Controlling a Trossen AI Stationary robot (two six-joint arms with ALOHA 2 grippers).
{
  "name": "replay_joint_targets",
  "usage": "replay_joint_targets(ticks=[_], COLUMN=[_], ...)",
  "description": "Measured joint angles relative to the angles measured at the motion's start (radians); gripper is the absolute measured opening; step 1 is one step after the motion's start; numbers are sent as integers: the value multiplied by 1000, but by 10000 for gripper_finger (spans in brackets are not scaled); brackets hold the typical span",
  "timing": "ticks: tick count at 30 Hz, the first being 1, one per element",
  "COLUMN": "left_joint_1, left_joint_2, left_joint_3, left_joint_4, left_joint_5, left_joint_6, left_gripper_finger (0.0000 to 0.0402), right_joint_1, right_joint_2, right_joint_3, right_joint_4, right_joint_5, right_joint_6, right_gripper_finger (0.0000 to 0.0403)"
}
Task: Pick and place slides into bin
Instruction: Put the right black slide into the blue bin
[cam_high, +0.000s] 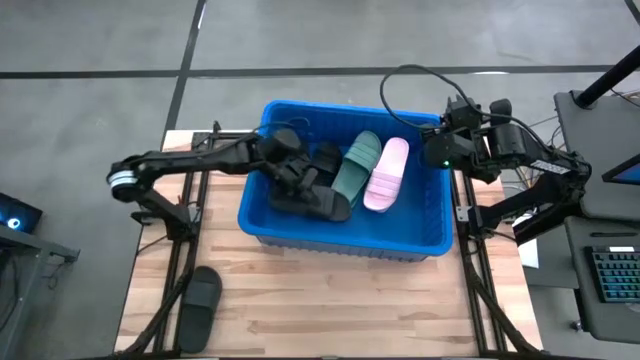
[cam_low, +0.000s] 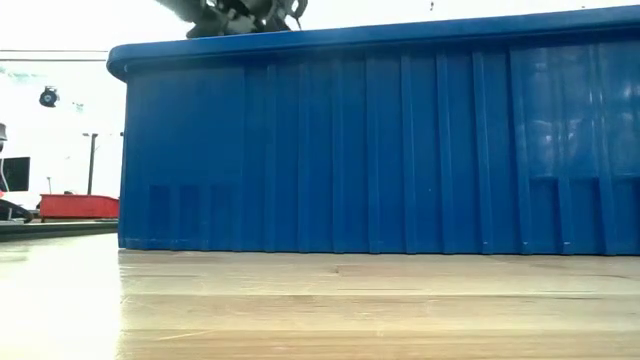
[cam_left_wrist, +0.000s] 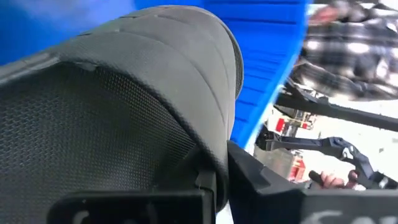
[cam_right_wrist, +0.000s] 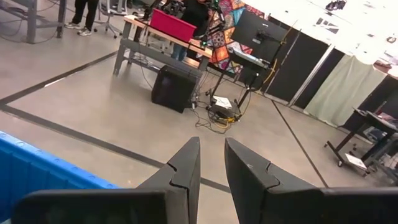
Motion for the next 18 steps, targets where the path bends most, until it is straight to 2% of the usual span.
replay_joint_targets(ticks=[11,18], left_joint_1=[0,-5], left_joint_2=[157,228], left_joint_3=[-4,-6], left_joint_4=[-20,-45], left_joint_5=[31,63], left_joint_6=[-150,-165], left_gripper_finger=[0,0], right_joint_1=[0,0], right_joint_2=[0,-3], right_joint_3=[0,-1], right_joint_4=[-1,-3], right_joint_5=[0,0], right_joint_6=[-53,-122], right_gripper_finger=[66,66])
